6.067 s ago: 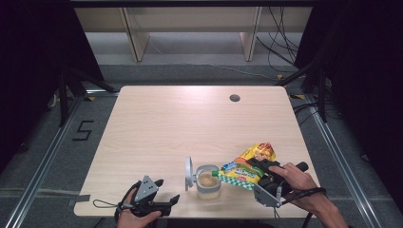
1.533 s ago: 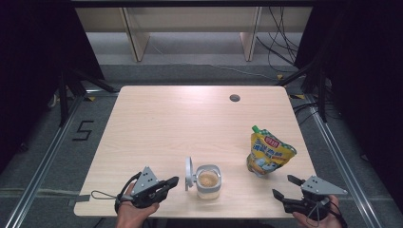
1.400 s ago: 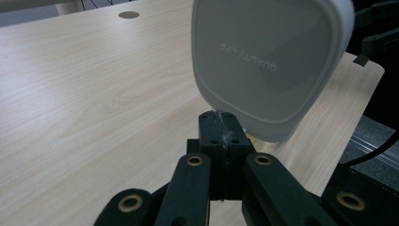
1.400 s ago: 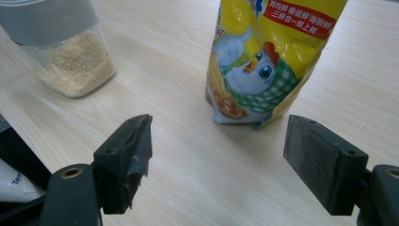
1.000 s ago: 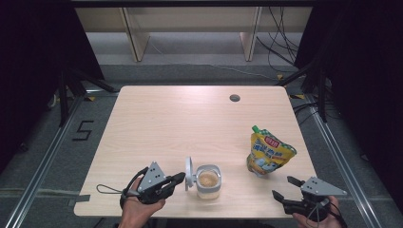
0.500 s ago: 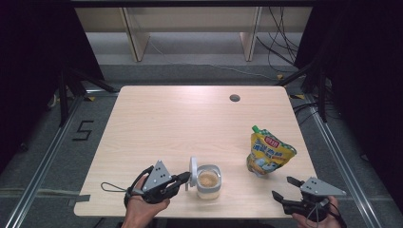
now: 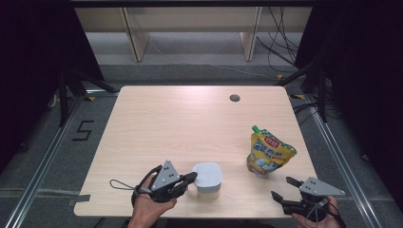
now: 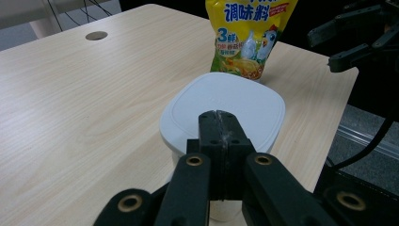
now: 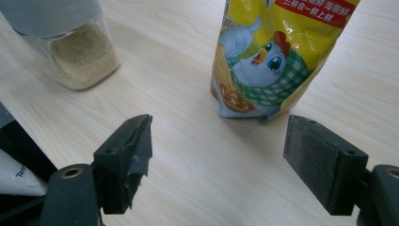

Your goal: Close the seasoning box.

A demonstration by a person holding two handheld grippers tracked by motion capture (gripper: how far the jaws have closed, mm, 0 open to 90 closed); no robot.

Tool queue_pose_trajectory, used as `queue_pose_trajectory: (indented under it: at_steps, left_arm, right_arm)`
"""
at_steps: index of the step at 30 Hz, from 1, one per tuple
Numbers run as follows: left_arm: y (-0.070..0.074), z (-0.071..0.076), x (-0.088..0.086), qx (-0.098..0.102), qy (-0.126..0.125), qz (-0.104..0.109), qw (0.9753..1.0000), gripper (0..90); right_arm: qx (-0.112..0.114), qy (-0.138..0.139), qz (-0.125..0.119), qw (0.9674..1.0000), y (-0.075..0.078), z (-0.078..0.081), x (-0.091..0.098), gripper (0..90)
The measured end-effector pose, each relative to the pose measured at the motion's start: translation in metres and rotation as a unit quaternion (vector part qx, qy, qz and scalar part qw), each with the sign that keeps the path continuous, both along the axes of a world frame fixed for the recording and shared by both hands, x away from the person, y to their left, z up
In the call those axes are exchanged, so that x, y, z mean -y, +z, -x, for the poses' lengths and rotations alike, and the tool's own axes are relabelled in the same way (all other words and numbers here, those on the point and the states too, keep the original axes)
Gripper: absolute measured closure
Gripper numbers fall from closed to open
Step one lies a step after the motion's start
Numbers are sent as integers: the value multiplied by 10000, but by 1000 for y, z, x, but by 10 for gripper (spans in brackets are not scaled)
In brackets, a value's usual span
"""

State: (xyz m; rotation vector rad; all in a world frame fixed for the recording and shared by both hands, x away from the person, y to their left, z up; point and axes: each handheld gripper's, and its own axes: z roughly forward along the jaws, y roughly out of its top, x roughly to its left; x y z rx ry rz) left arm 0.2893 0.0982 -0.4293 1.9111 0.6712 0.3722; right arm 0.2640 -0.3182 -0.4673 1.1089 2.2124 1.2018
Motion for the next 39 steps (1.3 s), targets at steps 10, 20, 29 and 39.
queue_pose_trajectory:
  at_steps: [10, 20, 29, 39]
  left_arm:
    - [2, 1, -13, -70, 106, 212, 9997, 745]
    - [-12, 5, -37, -288, 489, 269, 9980, 438]
    - [-26, 14, -54, -524, 778, 279, 9952, 345]
    - [-33, 23, -66, -516, 752, 85, 9958, 327]
  right_arm:
    - [-113, -55, -74, 9999, -1, 1, -2, 250]
    - [97, 117, 142, 9998, -4, -4, 1, 247]
    - [128, 187, 187, 9996, -4, -3, -1, 246]
    - [-75, 186, 84, 9998, -5, -2, -3, 246]
